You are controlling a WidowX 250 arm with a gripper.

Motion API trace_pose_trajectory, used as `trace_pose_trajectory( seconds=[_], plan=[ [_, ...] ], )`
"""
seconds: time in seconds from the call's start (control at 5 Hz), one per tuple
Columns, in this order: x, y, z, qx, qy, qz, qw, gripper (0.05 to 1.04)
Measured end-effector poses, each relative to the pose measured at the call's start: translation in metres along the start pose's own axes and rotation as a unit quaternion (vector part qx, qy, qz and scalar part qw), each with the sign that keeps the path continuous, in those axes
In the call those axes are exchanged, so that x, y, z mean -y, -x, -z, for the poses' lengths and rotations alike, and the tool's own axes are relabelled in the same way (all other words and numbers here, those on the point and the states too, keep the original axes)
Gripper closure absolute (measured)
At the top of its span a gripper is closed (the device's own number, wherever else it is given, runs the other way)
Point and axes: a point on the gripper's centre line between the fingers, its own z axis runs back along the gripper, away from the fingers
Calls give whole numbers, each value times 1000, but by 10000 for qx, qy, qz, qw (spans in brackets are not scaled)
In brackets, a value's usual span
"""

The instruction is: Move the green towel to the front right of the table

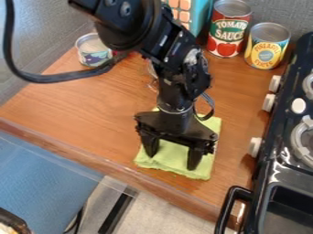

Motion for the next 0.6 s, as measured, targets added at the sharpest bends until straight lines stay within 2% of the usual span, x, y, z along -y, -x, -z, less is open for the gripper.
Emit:
trace_pose_trajectory(
  seconds=[0.4, 0.6],
  plan=[
    [-8, -21, -65, 375, 198, -150, 9990, 83],
    [-13, -31, -85, 377, 209, -57, 9991, 83]
  ],
)
